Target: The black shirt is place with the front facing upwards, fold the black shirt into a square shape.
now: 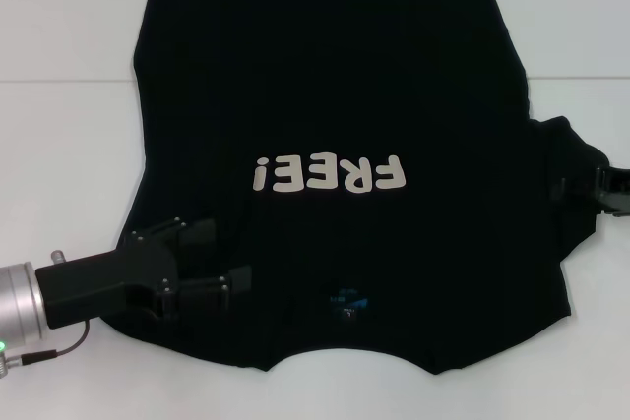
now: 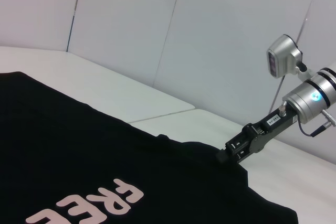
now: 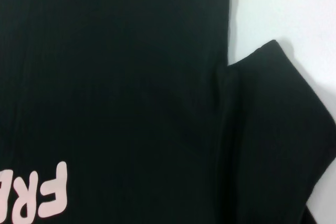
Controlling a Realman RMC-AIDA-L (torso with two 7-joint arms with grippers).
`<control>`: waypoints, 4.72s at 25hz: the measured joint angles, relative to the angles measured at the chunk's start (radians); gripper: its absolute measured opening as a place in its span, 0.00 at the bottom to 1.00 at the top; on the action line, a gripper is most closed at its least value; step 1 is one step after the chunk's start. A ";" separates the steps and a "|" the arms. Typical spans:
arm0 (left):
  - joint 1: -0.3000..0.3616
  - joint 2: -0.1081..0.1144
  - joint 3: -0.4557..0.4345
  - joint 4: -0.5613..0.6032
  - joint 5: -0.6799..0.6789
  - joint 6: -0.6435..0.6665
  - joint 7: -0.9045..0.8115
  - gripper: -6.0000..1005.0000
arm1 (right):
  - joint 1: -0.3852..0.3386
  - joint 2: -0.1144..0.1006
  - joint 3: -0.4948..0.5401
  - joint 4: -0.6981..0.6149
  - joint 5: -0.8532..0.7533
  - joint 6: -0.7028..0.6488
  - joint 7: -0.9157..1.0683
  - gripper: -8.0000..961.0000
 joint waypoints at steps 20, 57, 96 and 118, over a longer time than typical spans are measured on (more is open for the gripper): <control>-0.001 0.000 0.000 0.000 -0.003 -0.005 -0.001 0.94 | -0.006 -0.001 0.000 -0.007 -0.009 0.006 -0.007 0.06; 0.001 0.006 -0.001 -0.014 -0.004 -0.019 -0.012 0.94 | -0.021 0.012 -0.031 -0.215 0.014 -0.105 -0.068 0.11; -0.077 0.181 -0.131 0.079 0.410 0.014 -1.054 0.94 | -0.286 0.162 0.006 -0.025 0.562 -0.439 -1.356 0.71; -0.138 0.160 -0.063 0.028 0.513 -0.086 -1.125 0.89 | -0.284 0.156 0.004 0.008 0.560 -0.455 -1.383 0.71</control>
